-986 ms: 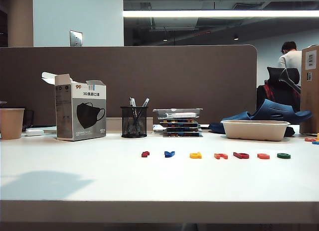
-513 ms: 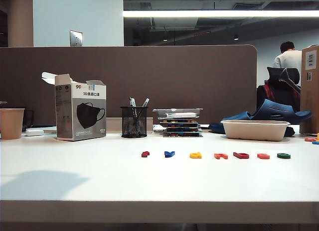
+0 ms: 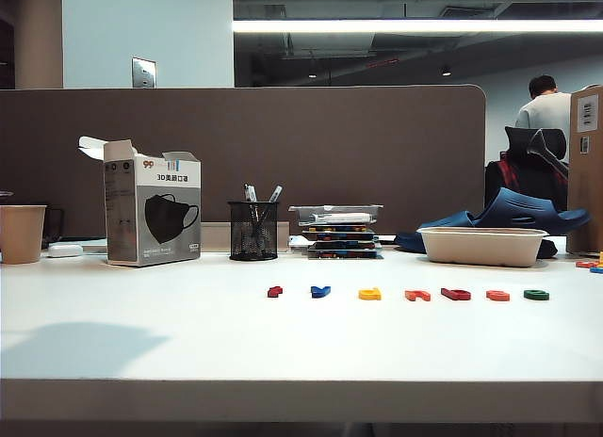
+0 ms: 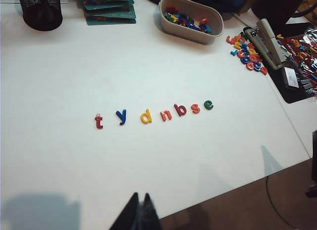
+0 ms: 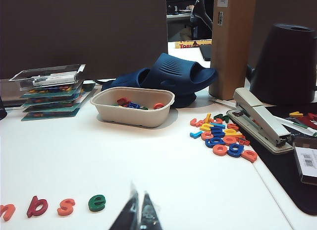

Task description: Select the appropriate letters from the row of letter magnets placed on the table to arrange into the word "yes".

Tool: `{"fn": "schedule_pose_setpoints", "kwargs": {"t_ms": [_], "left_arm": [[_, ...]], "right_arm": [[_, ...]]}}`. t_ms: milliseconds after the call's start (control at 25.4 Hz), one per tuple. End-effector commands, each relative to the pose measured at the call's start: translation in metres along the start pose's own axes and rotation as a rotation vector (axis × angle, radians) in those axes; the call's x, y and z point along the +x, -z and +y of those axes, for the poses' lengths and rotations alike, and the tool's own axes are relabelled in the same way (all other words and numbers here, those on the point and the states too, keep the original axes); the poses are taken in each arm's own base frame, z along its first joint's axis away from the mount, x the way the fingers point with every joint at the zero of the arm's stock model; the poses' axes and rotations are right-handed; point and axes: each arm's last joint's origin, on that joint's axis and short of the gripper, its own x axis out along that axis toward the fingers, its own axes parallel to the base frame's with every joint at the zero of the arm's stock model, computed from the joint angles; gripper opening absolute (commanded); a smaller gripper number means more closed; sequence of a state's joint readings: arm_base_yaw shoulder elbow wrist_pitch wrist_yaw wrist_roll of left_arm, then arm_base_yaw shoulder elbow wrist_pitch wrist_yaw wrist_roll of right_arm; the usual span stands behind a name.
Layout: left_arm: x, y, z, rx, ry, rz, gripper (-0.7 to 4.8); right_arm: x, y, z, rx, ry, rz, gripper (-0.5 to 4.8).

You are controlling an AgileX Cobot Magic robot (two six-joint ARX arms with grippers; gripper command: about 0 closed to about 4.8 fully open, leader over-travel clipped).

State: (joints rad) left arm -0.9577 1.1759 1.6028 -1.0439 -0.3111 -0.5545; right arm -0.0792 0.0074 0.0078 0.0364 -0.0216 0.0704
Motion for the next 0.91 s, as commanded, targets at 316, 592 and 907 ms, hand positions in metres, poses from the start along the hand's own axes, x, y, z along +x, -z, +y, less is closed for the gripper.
{"fn": "schedule_pose_setpoints", "kwargs": {"t_ms": [316,592,907], "left_arm": [[-0.002,-0.001,0.0,-0.003,0.001,-0.013,-0.05],[-0.002,-0.001,0.0,-0.003,0.001,-0.013,-0.05],[-0.002,-0.001,0.0,-0.003,0.001,-0.013,-0.05]], "right_arm": [[-0.001,-0.008,0.001,0.004,-0.022,-0.087,0.09],[-0.008,-0.034,0.004,0.005,-0.041,-0.08,0.08],[-0.024,-0.071,0.007,0.006,-0.041,-0.075,0.08]]}}
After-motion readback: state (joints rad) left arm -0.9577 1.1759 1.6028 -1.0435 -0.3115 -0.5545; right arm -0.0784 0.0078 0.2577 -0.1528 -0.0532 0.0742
